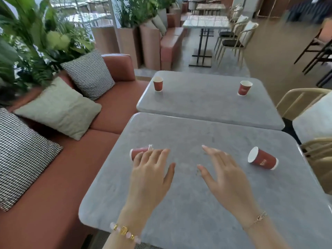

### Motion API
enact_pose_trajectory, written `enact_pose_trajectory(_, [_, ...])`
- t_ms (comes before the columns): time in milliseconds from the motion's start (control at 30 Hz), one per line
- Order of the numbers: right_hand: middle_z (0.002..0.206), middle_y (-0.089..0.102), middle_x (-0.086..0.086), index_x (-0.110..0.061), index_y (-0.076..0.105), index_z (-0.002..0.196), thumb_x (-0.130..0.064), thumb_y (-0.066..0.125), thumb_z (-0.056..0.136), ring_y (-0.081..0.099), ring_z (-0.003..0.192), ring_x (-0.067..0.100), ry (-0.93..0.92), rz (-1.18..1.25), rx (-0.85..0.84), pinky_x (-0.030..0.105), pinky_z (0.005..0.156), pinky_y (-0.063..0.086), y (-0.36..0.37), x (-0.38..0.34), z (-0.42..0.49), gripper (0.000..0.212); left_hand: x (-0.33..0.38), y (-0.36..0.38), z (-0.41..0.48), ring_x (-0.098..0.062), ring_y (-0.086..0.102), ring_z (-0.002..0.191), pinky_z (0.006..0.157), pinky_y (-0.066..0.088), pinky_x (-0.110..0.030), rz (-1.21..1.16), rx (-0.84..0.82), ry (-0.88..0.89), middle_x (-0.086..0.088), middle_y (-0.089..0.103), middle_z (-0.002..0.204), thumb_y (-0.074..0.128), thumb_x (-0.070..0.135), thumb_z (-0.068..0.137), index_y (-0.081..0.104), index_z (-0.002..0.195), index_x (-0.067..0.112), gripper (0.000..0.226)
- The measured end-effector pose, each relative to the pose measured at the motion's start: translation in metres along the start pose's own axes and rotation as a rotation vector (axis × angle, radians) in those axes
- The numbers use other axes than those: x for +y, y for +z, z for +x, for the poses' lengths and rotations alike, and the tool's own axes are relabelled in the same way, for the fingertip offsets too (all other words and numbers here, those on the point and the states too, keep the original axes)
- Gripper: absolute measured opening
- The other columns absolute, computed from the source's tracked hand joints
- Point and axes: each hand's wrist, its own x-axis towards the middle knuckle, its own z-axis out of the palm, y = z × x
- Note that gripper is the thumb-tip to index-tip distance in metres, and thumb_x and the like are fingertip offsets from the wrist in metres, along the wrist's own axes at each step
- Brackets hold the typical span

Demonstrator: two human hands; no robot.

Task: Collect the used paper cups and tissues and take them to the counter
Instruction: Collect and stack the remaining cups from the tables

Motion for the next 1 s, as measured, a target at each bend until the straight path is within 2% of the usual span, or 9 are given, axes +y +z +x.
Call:
enact_pose_trajectory(233, [0.122, 0.061, -0.002, -0.018, 0.054, 0.131, -0.042, 0.048, 0.089, 0.057, 0.112, 0.02, 0.101, -0.049, 0.016, 0.031, 0.089, 0.048, -0.001, 0.028, 0.004, 0.049, 0.018, 0.033, 0.028, -0.028, 0.064, 0.094, 0.093, 0.046, -0.05, -0.067, -0.068, 0.056, -0.001, 0.069, 0.104, 0.041, 0.037, 0.09, 0.065, 0.112, 0.012, 0.041])
enact_pose_trajectory(300, [0.124, 0.06, -0.003, -0.019, 0.052, 0.132, -0.045, 0.043, 0.089, 0.055, 0.113, 0.019, 0.111, -0.06, 0.003, 0.031, 0.092, 0.046, -0.003, 0.038, 0.006, 0.051, 0.026, 0.041, 0.035, -0.027, 0.065, 0.091, 0.096, 0.04, -0.043, -0.053, -0.052, 0.083, -0.001, 0.069, 0.102, 0.041, 0.036, 0.089, 0.066, 0.11, 0.012, 0.04])
enact_pose_trajectory(367, [0.124, 0.059, -0.004, -0.019, 0.052, 0.132, -0.046, 0.038, 0.089, 0.054, 0.113, 0.018, 0.121, -0.061, 0.0, 0.028, 0.093, 0.043, -0.005, 0.047, 0.008, 0.053, 0.034, 0.046, 0.043, -0.026, 0.066, 0.088, 0.092, 0.032, -0.036, -0.043, -0.024, 0.118, -0.001, 0.07, 0.099, 0.042, 0.036, 0.088, 0.067, 0.108, 0.011, 0.04])
enact_pose_trajectory(467, [0.123, 0.06, -0.003, -0.018, 0.054, 0.131, -0.045, 0.039, 0.089, 0.055, 0.112, 0.018, 0.123, -0.072, 0.001, 0.028, 0.095, 0.042, -0.008, 0.059, 0.012, 0.052, 0.045, 0.055, 0.053, -0.025, 0.067, 0.084, 0.087, 0.028, -0.034, -0.011, 0.005, 0.154, 0.001, 0.07, 0.095, 0.042, 0.035, 0.086, 0.068, 0.104, 0.013, 0.039])
enact_pose_trajectory(700, [0.122, 0.062, -0.001, -0.015, 0.055, 0.13, -0.036, 0.054, 0.088, 0.058, 0.111, 0.021, 0.144, -0.066, 0.016, 0.034, 0.094, 0.048, -0.01, 0.083, 0.022, 0.047, 0.064, 0.072, 0.069, -0.025, 0.065, 0.089, 0.082, 0.049, -0.038, -0.082, -0.099, 0.184, -0.001, 0.07, 0.101, 0.043, 0.036, 0.089, 0.066, 0.109, 0.011, 0.04])
enact_pose_trajectory(833, [0.123, 0.061, -0.002, -0.016, 0.054, 0.131, -0.036, 0.055, 0.089, 0.057, 0.111, 0.019, 0.174, -0.058, 0.032, 0.03, 0.094, 0.045, -0.013, 0.101, 0.022, 0.047, 0.075, 0.082, 0.075, -0.024, 0.066, 0.089, 0.083, 0.05, -0.038, -0.076, -0.111, 0.207, -0.001, 0.07, 0.102, 0.042, 0.036, 0.09, 0.066, 0.11, 0.01, 0.04])
enact_pose_trajectory(967, [0.122, 0.061, -0.002, -0.015, 0.054, 0.13, -0.042, 0.043, 0.09, 0.056, 0.113, 0.019, 0.212, -0.068, 0.047, 0.019, 0.098, 0.032, -0.016, 0.125, 0.02, 0.05, 0.09, 0.096, 0.081, -0.025, 0.066, 0.087, 0.082, 0.05, -0.038, -0.078, -0.129, 0.232, -0.001, 0.07, 0.099, 0.042, 0.035, 0.09, 0.066, 0.109, 0.01, 0.04])
enact_pose_trajectory(1000, [0.122, 0.061, -0.002, -0.015, 0.054, 0.13, -0.041, 0.044, 0.09, 0.056, 0.113, 0.019, 0.224, -0.062, 0.048, 0.02, 0.1, 0.033, -0.017, 0.132, 0.02, 0.05, 0.093, 0.099, 0.083, -0.025, 0.066, 0.087, 0.082, 0.05, -0.038, -0.077, -0.137, 0.239, -0.001, 0.07, 0.099, 0.042, 0.034, 0.09, 0.066, 0.109, 0.01, 0.04])
